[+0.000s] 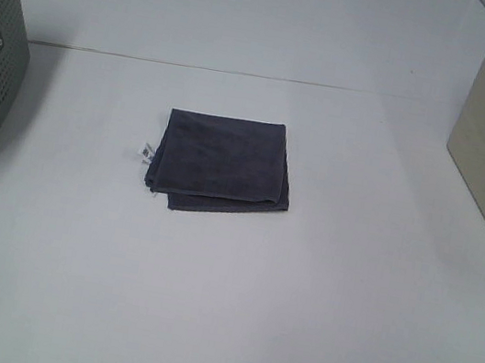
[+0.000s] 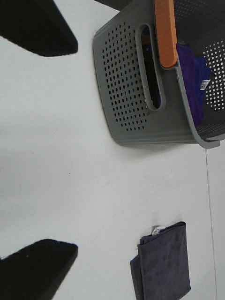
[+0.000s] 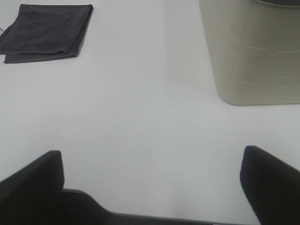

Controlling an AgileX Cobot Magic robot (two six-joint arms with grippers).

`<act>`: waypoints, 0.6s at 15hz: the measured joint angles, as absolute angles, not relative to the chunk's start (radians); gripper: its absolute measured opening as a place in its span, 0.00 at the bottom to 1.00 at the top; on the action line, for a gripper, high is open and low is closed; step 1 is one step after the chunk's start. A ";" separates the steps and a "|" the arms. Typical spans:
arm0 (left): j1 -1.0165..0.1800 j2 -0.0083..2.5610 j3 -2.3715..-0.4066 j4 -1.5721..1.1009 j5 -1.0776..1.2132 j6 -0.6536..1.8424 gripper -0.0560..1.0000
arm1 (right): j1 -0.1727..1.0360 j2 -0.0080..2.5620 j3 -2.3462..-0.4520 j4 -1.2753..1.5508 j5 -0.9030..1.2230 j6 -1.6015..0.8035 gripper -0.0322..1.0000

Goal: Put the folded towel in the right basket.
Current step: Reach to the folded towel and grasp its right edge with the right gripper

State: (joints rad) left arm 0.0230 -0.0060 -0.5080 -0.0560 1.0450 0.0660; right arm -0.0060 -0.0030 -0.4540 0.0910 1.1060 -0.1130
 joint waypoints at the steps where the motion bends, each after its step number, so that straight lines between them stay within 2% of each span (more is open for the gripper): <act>1: 0.023 -0.006 -0.508 -0.056 1.045 0.066 0.99 | -0.006 -0.003 -0.454 0.091 1.106 -0.113 0.98; 9: 0.023 -0.006 -0.508 -0.056 1.045 0.066 0.99 | -0.006 -0.003 -0.454 0.091 1.106 -0.113 0.98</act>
